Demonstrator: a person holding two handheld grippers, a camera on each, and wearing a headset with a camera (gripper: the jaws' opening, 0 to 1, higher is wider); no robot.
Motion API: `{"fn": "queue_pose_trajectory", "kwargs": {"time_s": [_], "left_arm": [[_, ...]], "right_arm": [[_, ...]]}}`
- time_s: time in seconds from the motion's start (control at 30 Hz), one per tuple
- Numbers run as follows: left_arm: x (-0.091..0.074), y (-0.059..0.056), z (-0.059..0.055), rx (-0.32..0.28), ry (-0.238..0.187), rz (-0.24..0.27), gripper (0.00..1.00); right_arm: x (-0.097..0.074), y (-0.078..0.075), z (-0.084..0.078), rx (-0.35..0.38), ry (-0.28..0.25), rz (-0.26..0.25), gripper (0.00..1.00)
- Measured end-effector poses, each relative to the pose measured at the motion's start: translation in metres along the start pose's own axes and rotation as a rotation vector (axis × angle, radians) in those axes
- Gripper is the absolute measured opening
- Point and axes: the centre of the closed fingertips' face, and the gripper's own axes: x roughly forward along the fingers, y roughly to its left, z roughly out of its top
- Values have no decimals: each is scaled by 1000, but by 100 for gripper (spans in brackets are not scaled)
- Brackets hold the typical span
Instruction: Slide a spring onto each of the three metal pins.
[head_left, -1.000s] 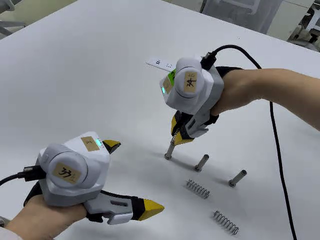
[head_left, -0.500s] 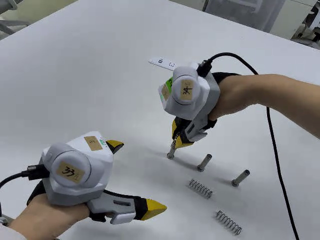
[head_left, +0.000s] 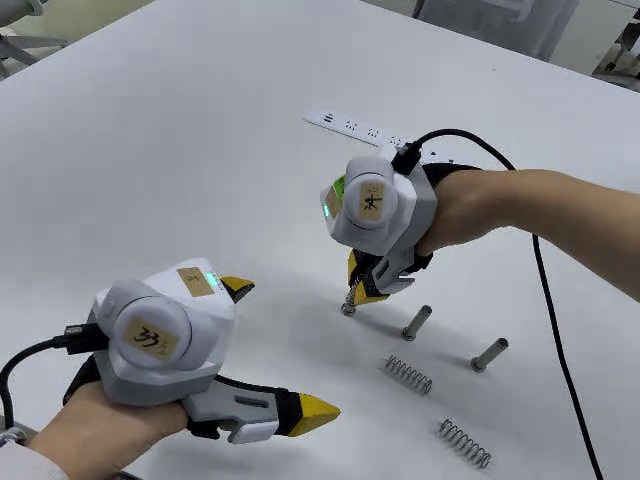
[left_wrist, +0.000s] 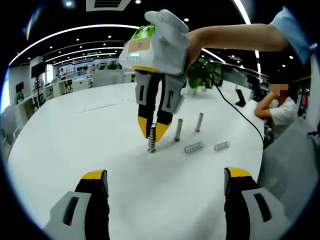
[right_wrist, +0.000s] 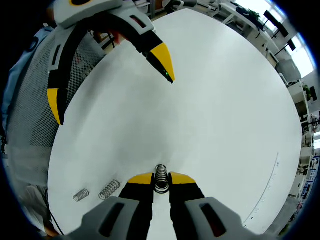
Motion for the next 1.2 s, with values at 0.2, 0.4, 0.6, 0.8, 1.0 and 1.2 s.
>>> {"fn": "queue_pose_trajectory", "kwargs": {"time_s": [0.2, 0.4, 0.6, 0.8, 1.0, 1.2], "left_arm": [[0, 0, -1, -1, 3, -2, 98], [0, -1, -1, -1, 3, -2, 98], [1, -1, -1, 1, 5, -2, 98], [1, 0, -1, -2, 3, 0, 98], [1, 0, 0, 0, 0, 1, 98], [1, 0, -1, 4, 3, -1, 98]], "right_arm": [[8, 2, 1, 7, -5, 1, 13], [12, 3, 1, 10, -9, 1, 13], [13, 2, 2, 13, -20, -5, 13], [14, 3, 2, 20, -21, -5, 12], [13, 4, 3, 17, -22, -2, 13], [13, 5, 2, 0, -24, -6, 25]]}}
